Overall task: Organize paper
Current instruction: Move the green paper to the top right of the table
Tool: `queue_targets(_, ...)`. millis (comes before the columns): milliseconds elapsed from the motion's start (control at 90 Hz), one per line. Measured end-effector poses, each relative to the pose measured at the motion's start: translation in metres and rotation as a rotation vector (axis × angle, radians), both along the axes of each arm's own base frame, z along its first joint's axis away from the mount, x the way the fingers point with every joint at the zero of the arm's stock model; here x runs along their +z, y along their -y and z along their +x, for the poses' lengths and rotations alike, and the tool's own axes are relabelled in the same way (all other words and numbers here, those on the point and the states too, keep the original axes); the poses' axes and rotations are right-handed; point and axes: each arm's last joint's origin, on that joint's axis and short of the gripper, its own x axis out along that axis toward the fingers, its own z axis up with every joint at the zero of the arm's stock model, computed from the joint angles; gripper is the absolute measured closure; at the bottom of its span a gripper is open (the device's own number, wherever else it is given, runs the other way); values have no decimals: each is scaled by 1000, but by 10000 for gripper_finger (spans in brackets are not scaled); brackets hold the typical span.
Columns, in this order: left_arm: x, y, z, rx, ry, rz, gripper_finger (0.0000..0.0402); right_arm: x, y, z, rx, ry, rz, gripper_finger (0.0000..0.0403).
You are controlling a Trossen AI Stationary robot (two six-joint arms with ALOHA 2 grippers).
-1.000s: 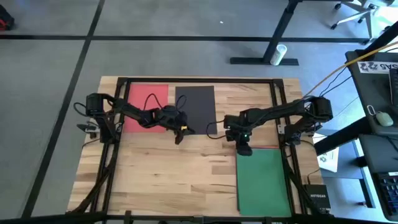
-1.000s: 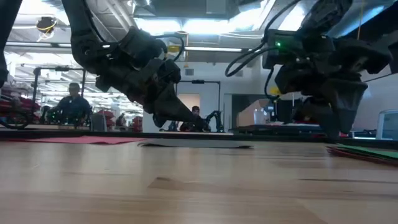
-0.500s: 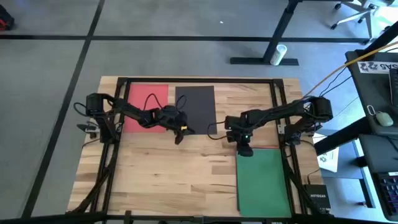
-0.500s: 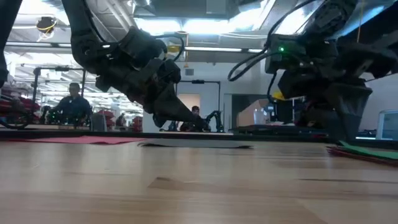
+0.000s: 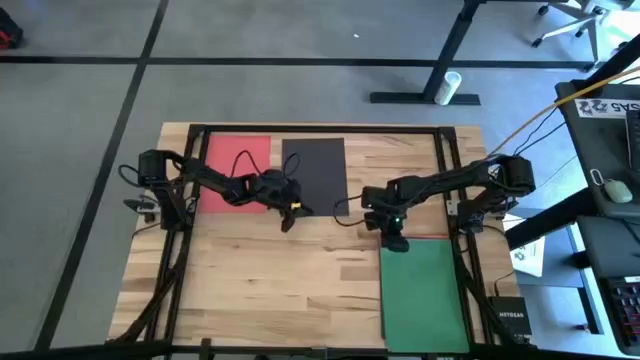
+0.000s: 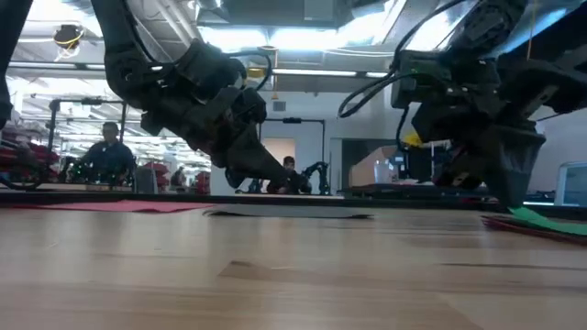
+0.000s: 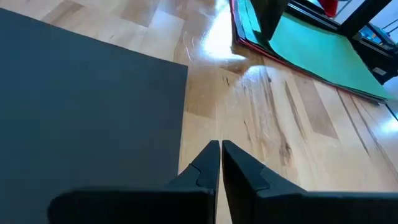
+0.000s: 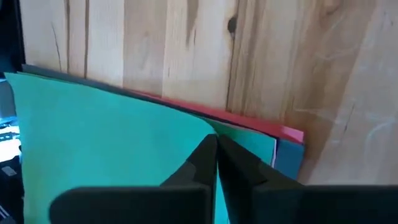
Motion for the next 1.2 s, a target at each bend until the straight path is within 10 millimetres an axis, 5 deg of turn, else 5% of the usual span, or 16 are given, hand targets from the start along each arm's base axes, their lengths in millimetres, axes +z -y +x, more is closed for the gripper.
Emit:
queue_targets(289,0,0,0,3,0,-5,402,5,12,2,-45,-54,-260,403)
queue_targets(1200,0,0,0,10,-2,-19,402,61,113,36,-238,204,-853,391)
